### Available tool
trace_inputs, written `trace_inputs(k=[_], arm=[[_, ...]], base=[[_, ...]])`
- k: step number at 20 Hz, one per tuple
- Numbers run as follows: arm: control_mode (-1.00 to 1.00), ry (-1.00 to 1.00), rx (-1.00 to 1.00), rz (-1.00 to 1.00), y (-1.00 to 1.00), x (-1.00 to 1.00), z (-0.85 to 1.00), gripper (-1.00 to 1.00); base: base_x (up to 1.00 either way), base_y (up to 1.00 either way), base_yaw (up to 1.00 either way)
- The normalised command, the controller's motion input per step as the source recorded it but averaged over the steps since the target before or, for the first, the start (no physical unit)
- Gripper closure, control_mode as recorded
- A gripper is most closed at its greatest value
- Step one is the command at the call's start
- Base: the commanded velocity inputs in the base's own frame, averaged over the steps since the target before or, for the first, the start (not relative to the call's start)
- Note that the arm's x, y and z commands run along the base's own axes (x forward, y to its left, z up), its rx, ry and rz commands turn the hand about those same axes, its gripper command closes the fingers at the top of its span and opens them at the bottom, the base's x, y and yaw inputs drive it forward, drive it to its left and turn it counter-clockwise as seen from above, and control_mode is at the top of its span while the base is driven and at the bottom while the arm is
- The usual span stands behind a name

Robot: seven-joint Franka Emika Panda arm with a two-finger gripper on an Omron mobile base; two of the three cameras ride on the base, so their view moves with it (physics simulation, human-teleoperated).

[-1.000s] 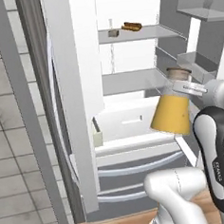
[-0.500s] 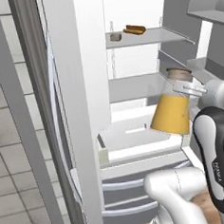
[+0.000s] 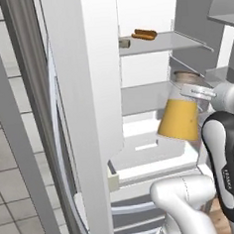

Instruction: Move the tofu and hotdog bun from the second highest shelf to the top shelf to make space. Then, place the pitcher from the counter on the cleared second highest shelf.

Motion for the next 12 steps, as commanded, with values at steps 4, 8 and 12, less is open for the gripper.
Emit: trace_inputs(k=[4, 8, 12], arm=[[-1.0, 0.0, -0.04, -0.04, 0.14, 0.2, 0.0, 1.0], [-1.0, 0.0, -0.03, -0.08, 0.17, 0.14, 0.0, 1.0], [-1.0, 0.0, -0.07, -0.07, 0.3, 0.02, 0.0, 1.0]], base=[[0.08, 0.07, -0.01], [0.0, 0.0, 0.0], [0.0, 0.0, 0.0]])
